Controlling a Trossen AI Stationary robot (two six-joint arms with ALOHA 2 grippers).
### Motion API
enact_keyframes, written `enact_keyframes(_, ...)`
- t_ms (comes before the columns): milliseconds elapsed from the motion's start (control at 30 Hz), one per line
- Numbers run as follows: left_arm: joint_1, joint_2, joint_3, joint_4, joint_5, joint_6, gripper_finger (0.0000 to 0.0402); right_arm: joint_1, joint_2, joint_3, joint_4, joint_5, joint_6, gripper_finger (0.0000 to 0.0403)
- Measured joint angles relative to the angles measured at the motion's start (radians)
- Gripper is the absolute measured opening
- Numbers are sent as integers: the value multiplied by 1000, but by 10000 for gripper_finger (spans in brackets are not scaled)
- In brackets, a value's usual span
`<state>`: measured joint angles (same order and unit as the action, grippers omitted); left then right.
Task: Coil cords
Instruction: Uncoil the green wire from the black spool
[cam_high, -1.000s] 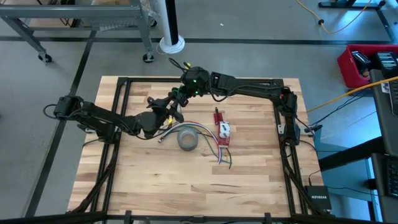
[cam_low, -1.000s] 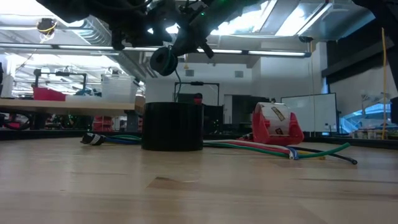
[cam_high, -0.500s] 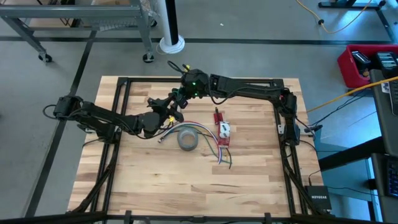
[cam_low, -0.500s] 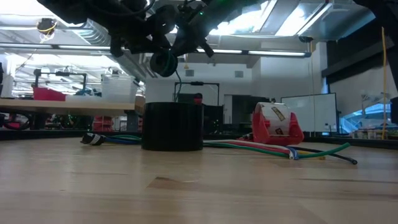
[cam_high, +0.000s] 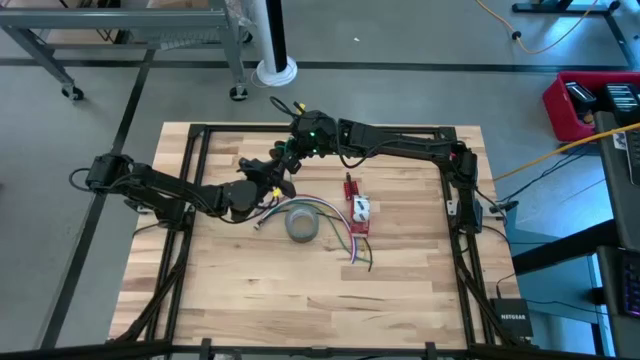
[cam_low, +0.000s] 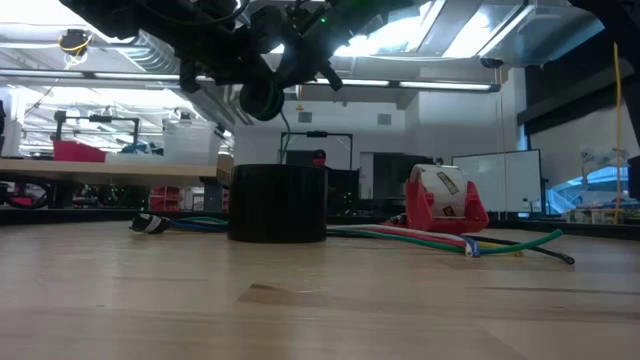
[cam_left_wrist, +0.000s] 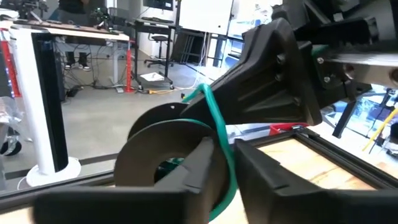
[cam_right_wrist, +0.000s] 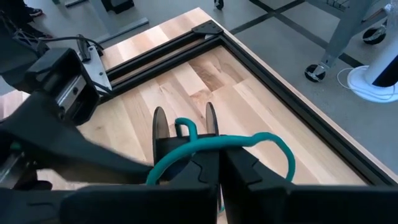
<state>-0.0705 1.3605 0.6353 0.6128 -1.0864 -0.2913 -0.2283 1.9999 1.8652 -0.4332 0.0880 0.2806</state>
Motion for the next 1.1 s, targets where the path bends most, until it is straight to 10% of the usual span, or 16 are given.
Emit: enact_keyframes(1100, -197, 1, 0, -80, -50, -91, 2, -3, 0, 3, 30, 33, -5, 1)
